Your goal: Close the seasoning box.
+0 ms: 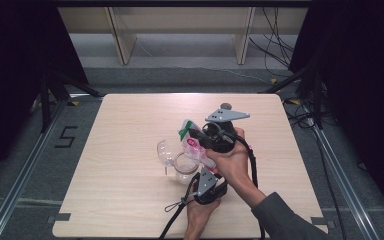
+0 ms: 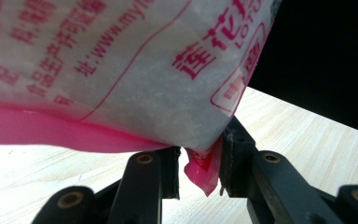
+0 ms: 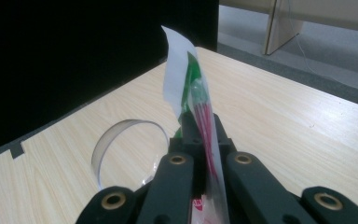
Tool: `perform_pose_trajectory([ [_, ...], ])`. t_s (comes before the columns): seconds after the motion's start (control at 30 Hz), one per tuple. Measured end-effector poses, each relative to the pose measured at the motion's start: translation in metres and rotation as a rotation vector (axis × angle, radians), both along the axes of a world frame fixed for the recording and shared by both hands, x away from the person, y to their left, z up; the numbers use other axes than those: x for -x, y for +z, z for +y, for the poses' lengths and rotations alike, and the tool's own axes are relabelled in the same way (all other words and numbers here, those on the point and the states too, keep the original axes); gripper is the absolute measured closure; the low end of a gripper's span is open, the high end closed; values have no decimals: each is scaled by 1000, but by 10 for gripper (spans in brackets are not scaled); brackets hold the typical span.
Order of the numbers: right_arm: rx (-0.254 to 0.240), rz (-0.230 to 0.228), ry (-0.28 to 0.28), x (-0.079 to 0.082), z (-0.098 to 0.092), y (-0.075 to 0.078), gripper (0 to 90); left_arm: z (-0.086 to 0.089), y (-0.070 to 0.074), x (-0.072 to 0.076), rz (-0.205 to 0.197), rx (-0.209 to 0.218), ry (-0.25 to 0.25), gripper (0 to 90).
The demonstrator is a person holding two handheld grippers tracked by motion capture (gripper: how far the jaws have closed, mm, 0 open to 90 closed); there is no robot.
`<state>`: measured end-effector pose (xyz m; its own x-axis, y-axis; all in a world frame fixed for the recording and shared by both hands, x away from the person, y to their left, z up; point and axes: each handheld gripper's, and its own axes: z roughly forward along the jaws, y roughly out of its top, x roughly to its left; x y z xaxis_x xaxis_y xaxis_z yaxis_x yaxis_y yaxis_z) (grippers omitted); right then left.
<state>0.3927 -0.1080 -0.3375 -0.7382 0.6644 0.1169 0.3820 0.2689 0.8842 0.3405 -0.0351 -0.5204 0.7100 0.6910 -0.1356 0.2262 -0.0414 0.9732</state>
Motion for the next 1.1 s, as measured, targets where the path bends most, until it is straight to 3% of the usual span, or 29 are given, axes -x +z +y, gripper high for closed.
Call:
perform_pose_trajectory([
  [0.13,5,23,-4,-1,4,-1,900,0,0,0,4,-6,-12,720],
  [0.27,32,-2,6,-2,4,-1,900,-1,1,0,0,-1,-17,721],
  [0.33,26,23,-13,-1,6,-1,900,0,2,1,2,-1,-18,723],
  [0.5,43,3,0,-4,9,0,900,-2,3,1,-12,2,-17,726],
  [0.53,37,31,-9,-2,10,0,900,-2,4,1,-9,1,-20,726],
  [0.77,49,1,0,-5,13,-1,900,-1,4,0,-9,3,-21,727],
  [0.8,38,23,-9,-5,14,-1,900,-2,3,0,-15,4,-19,728],
  [1.1,62,32,-28,-11,16,-1,900,0,4,0,-20,-9,-26,732],
])
